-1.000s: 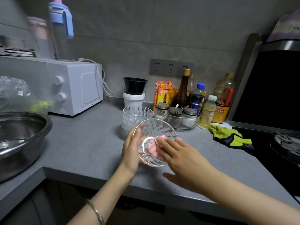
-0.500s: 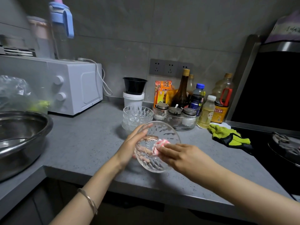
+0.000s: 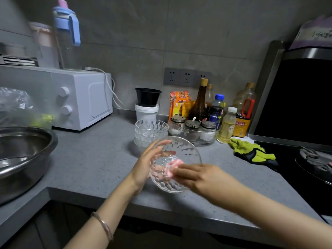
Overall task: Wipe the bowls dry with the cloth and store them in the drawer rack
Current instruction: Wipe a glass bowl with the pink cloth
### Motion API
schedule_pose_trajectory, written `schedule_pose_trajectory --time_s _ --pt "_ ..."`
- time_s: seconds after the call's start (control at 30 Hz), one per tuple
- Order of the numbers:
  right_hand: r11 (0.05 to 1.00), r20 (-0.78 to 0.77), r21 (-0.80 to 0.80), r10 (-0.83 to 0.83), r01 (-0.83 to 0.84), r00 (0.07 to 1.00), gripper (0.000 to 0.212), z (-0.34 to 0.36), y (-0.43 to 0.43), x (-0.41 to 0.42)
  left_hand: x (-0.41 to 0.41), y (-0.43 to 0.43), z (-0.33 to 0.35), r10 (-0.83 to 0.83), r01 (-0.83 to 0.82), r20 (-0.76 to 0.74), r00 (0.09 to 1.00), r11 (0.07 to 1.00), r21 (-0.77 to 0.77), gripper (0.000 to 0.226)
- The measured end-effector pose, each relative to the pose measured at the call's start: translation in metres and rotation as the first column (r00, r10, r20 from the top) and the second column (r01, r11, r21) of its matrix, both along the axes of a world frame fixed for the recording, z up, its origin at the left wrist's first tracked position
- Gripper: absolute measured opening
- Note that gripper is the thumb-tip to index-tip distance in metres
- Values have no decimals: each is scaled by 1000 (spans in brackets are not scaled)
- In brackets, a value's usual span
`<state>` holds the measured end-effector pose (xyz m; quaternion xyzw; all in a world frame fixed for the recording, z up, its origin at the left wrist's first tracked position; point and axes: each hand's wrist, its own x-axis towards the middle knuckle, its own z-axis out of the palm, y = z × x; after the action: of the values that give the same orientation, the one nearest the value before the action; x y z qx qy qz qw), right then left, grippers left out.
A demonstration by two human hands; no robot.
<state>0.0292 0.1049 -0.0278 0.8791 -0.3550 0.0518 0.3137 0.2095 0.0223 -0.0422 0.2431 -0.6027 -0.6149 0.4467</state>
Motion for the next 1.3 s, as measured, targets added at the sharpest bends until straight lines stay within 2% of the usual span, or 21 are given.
schedule_pose_trajectory --time_s 0.07,0.17,0.23,0.3,0.37,0.43,0.5,0.57,0.63,0.67,0.7,0.73,0.8,0.83,0.9,0.97,1.03,1.1,1.13,1.2,1.3 --pt "999 -87 -42 -8 5 996 53 16 -3 -12 4 -2 3 -70 69 30 997 997 34 43" --pt "988 -82 -157 -18 5 996 31 21 -10 -5 -1 2 5 -66 72 -97 993 995 63 51" --pt "984 79 -164 -50 63 996 36 13 -11 10 -8 7 3 9 4 -197 980 998 64 53" --pt "988 349 -116 -55 102 935 40 0 -11 29 -18 12 -1 83 -77 -238 968 996 35 45" --pt "995 487 -76 -24 70 873 37 -12 -10 43 -24 13 -2 128 -125 -267 955 992 29 35" --pt "999 418 -42 9 10 908 38 -17 -6 38 -20 11 -2 145 -153 -229 963 988 -19 34" --pt "999 177 -22 42 -38 983 38 -12 -4 16 -9 4 -2 116 -130 -126 985 986 -109 33" --pt "997 -34 -49 52 -54 998 39 1 -4 -4 2 -2 -1 62 -61 2 998 987 -147 35" --pt "991 -103 -125 31 -44 994 28 6 -5 -8 5 -5 1 20 -12 59 998 992 -124 36" --pt "984 -98 -176 9 -26 995 28 5 -5 -5 4 -6 2 3 2 46 999 995 -104 38" --pt "976 -79 -219 -8 -9 997 38 2 -5 1 3 -5 2 -8 9 14 1000 996 -88 42" --pt "972 -36 -237 -19 10 999 42 -4 -6 7 2 -4 1 -13 11 -29 999 996 -84 47" --pt "980 163 -169 -77 105 984 30 -10 -6 25 -4 1 -1 0 -12 -105 994 994 -107 54" --pt "985 311 -102 -100 138 945 23 -10 -5 34 -9 5 -4 9 -26 -146 989 994 -110 55" --pt "991 565 -11 -104 134 819 22 -10 -6 50 -20 11 -10 37 -51 -261 965 998 -48 53" --pt "997 639 44 -76 62 766 25 -14 -5 56 -25 13 -12 85 -88 -343 935 996 5 50" --pt "999 532 51 -34 8 846 27 -14 -2 45 -22 10 -12 117 -127 -325 938 992 -9 47" --pt "999 262 33 8 -17 965 25 -7 -1 21 -13 3 -13 89 -105 -267 959 993 -47 45" --pt "1000 124 14 21 -22 992 26 -1 -1 9 -8 -1 -13 58 -75 -225 973 995 -67 44" --pt "1000 -32 4 1 -1 999 35 15 -1 -8 -1 -7 -8 -16 3 -118 993 994 -108 46" --pt "996 -96 -70 -57 50 994 44 20 -5 -12 -1 -8 -3 -74 63 -81 994 989 -135 53"
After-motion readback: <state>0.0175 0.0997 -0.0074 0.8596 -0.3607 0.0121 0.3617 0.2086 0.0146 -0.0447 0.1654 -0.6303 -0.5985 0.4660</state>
